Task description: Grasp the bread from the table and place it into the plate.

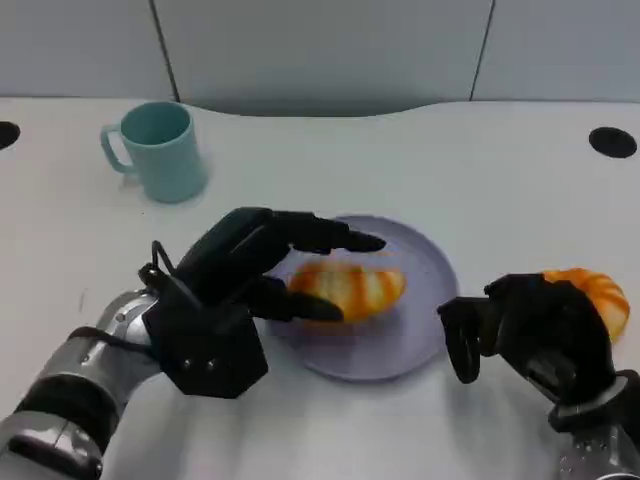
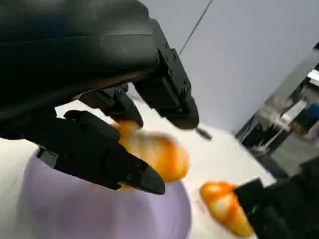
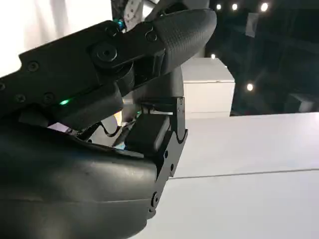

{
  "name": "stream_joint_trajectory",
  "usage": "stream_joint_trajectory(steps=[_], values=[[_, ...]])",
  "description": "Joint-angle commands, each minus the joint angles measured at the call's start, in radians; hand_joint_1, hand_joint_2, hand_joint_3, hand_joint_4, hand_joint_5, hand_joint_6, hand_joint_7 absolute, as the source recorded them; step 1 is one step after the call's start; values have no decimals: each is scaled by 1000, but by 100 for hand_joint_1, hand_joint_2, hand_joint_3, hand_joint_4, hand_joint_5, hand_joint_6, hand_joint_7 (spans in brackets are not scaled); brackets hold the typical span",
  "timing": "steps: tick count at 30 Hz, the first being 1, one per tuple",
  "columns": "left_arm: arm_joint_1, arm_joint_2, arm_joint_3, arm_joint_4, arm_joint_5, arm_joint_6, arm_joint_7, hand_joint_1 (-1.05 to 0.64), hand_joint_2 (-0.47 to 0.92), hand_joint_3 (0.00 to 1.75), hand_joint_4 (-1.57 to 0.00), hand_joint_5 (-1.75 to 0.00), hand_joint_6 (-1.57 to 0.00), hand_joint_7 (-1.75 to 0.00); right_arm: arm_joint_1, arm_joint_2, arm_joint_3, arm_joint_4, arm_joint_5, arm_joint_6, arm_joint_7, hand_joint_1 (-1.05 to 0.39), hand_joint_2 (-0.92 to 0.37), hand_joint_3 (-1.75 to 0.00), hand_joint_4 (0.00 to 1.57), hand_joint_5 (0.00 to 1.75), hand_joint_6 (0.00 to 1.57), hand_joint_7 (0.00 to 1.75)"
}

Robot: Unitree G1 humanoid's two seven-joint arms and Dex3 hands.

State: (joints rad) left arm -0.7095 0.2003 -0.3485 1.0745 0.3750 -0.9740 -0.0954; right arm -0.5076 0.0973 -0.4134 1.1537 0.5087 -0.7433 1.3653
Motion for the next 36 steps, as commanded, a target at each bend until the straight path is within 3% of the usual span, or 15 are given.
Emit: stream_joint_trajectory(steps=[1,6,7,16,20,22,25,28,31,34,36], values=[[76,34,67,-118,-286,144,-418,-103,92,69,-2,-1,-14,-1,5,-16,5,-27,0,19,-18,-48,-91,-1,89,170,104,75],[135,38,120,-239,-438,254,-603,-105,92,77,0,0,-11,0,11,-17,13,-35,-11,9,-38,-51,-92,-1,90,168,108,68],[156,38,138,-275,-478,288,-637,-105,92,77,-1,-1,-4,0,13,-17,13,-38,-10,9,-38,-48,-92,-1,89,167,108,68],[292,-3,276,-497,-742,576,-786,-105,92,67,-23,-11,-2,-1,7,17,-18,-31,37,6,-27,-46,-90,0,93,163,109,63],[481,-51,426,-622,-1072,924,-857,-105,92,67,-33,-16,-13,-6,3,4,-25,-26,49,36,-15,-44,-92,0,96,150,112,53],[525,-54,456,-642,-1120,1011,-870,-105,92,68,-35,-17,-14,-6,7,-4,-29,-26,46,42,-31,-43,-92,0,98,145,113,45],[589,-73,493,-632,-1124,1038,-879,-105,92,67,-44,-21,-20,-7,10,-18,-30,-30,32,15,-44,-45,-92,-2,100,140,118,38],[640,-98,521,-629,-1110,1045,-848,-103,92,62,-54,-22,-31,-7,4,-31,-36,-27,34,4,-37,-45,-92,-3,100,147,113,62],[687,-121,528,-658,-1094,1056,-814,-102,92,58,-67,-24,-45,-8,-7,-51,-50,-11,46,23,-15,-46,-92,-1,95,167,105,91],[727,-148,527,-675,-1067,1034,-797,-101,92,58,-70,-24,-48,-8,-24,-95,-60,17,43,19,36,-49,-92,-5,91,172,100,94],[731,-163,525,-666,-1040,1006,-794,-101,92,60,-72,-24,-50,-8,-26,-126,-54,24,25,31,32,-50,-92,-5,91,170,103,83]])
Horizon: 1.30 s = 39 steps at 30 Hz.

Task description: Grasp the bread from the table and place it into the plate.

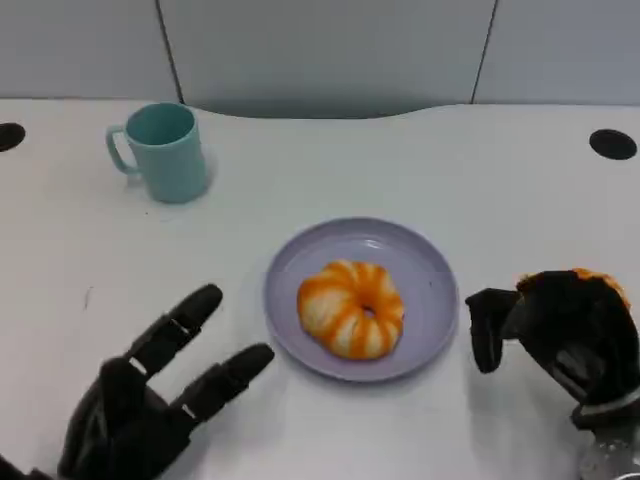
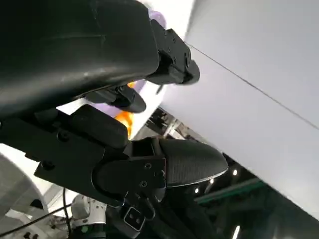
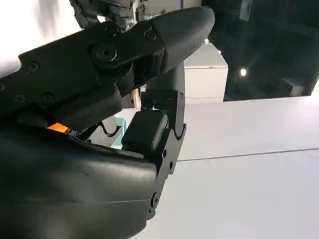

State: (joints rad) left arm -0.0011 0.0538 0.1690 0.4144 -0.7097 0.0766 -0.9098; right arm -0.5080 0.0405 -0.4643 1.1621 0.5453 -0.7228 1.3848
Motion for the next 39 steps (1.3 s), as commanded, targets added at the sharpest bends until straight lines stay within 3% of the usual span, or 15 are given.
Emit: stream_joint_trajectory(steps=[1,3,4,6,11,12,21,25,35,39], values=[[19,-22,6,4,57,-58,15,-101,92,60,-71,-23,-51,-7,-25,-84,6,14,-28,-3,3,-51,-92,-5,93,169,105,80],[14,-30,1,10,82,-80,11,-101,92,61,-71,-22,-51,-7,-24,-114,30,9,-67,-34,-12,-55,-92,-11,94,167,107,79],[14,-32,-3,7,96,-90,14,-101,92,61,-71,-22,-52,-7,-25,-113,23,14,-57,-11,-10,-55,-92,-11,94,166,107,80],[17,-38,-6,-1,115,-103,20,-101,92,60,-72,-22,-54,-7,-34,-119,17,32,-55,7,-10,-52,-91,-3,93,172,115,55],[18,-37,8,0,116,-110,0,-101,92,60,-74,-22,-57,-6,-23,-110,7,45,-55,37,-31,-50,-90,0,96,163,128,17],[19,-35,12,-1,112,-105,-3,-101,92,60,-75,-22,-57,-6,-17,-105,12,42,-65,14,-42,-51,-91,-1,96,164,131,14],[-6,-14,59,51,102,-123,-63,-100,92,59,-78,-21,-60,-4,-27,-88,29,36,-80,12,-30,-53,-89,0,91,174,131,8],[-19,-9,79,76,100,-114,-86,-99,92,57,-79,-19,-62,-4,-24,-73,17,41,-69,39,-41,-56,-89,0,90,175,129,6],[-26,-21,87,87,113,-139,-81,-98,92,54,-83,-17,-71,-5,-22,-67,1,39,-72,0,-42,-54,-91,0,94,168,137,8],[-32,-17,85,104,144,-184,-73,-97,92,54,-91,-17,-82,-6,-21,-68,7,44,-77,23,-55,-51,-90,0,95,167,137,8]])
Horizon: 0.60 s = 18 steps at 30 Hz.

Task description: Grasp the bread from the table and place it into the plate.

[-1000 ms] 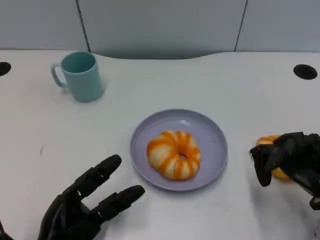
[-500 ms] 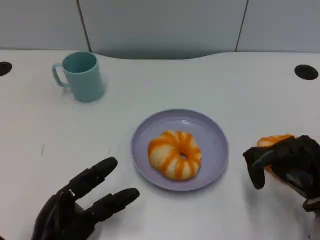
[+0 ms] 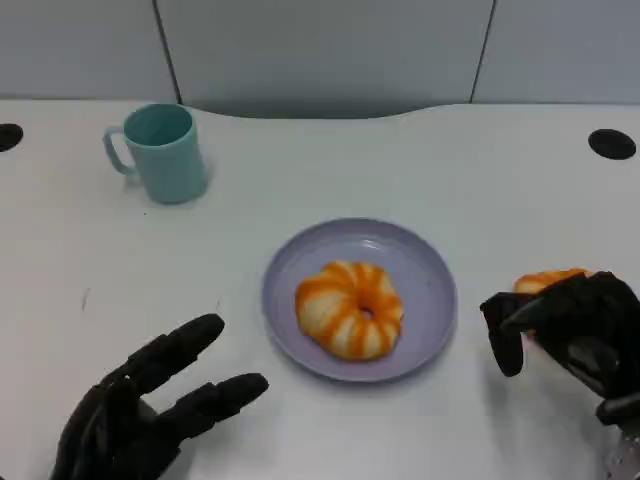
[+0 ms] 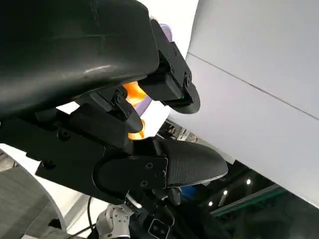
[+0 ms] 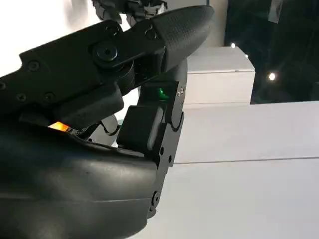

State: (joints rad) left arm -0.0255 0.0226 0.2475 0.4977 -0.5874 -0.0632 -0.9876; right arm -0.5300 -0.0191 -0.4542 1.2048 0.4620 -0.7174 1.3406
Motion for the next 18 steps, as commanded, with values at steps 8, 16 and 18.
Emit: stream_joint_trajectory(steps=[8,16,18], values=[[-9,24,10,21,22,-35,21,-95,92,52,-97,-21,-89,-7,7,6,-9,-4,17,24,0,-51,-89,0,92,174,138,6],[-10,23,10,23,22,-32,17,-95,92,51,-97,-23,-89,-5,2,1,-4,1,26,49,25,-51,-91,0,90,175,136,4],[-13,26,10,25,23,-29,17,-95,92,51,-97,-24,-89,-5,4,1,-4,1,22,40,19,-52,-91,0,90,175,137,5]])
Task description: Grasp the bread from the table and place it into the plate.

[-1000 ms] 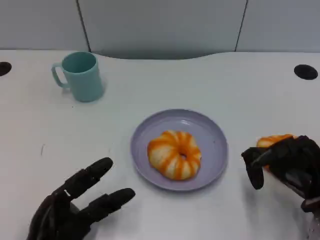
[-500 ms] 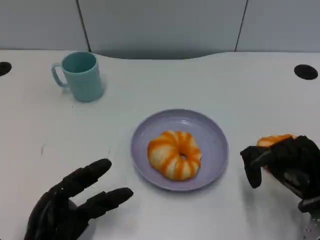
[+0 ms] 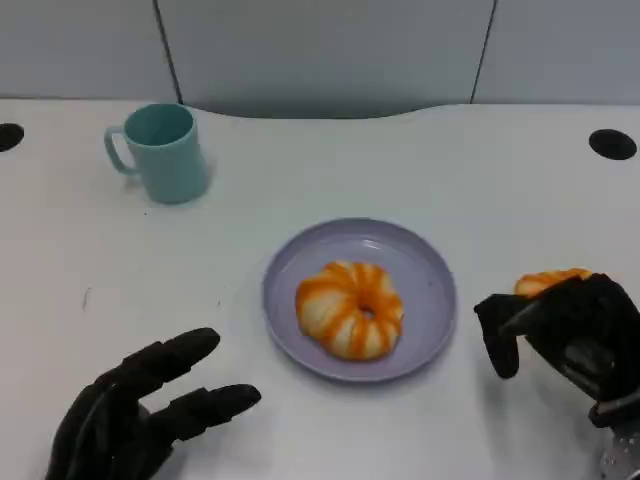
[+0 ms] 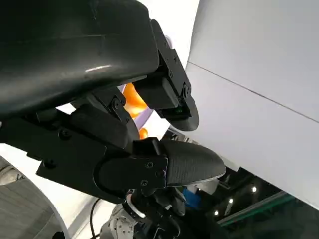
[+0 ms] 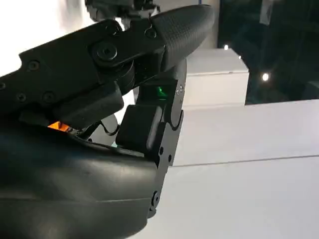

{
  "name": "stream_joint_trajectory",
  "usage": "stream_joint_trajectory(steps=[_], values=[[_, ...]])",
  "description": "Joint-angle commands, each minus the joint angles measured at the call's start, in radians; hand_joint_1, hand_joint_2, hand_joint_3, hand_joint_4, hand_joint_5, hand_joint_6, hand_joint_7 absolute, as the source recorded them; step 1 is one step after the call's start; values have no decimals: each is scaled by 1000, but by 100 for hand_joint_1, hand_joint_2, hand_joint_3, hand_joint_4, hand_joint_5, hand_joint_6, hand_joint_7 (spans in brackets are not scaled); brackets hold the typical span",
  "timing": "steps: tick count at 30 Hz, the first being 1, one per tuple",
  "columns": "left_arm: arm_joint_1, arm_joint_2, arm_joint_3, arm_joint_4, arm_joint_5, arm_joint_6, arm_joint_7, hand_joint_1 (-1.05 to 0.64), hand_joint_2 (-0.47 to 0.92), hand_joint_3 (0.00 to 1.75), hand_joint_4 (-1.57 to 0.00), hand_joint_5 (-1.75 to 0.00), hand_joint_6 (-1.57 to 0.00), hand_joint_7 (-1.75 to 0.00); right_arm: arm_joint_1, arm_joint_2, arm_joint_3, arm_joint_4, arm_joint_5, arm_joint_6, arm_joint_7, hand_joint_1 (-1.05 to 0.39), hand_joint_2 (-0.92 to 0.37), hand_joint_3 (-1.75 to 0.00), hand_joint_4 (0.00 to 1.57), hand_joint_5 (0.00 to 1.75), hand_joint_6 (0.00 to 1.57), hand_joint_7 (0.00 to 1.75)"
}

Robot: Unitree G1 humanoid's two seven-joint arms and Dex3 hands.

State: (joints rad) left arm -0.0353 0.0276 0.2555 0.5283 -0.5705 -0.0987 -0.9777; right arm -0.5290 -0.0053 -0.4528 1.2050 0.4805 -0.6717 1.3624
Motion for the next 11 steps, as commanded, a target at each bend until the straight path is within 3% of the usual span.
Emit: stream_joint_trajectory(steps=[1,11], values=[[-7,23,2,0,7,6,4,-95,92,51,-97,-24,-89,-5,1,-12,-7,2,4,-7,-5,-52,-91,0,90,175,137,5],[-37,21,14,56,5,-35,-12,-95,92,51,-96,-28,-90,-4,-12,-20,3,11,-9,8,-20,-52,-91,0,92,173,139,6]])
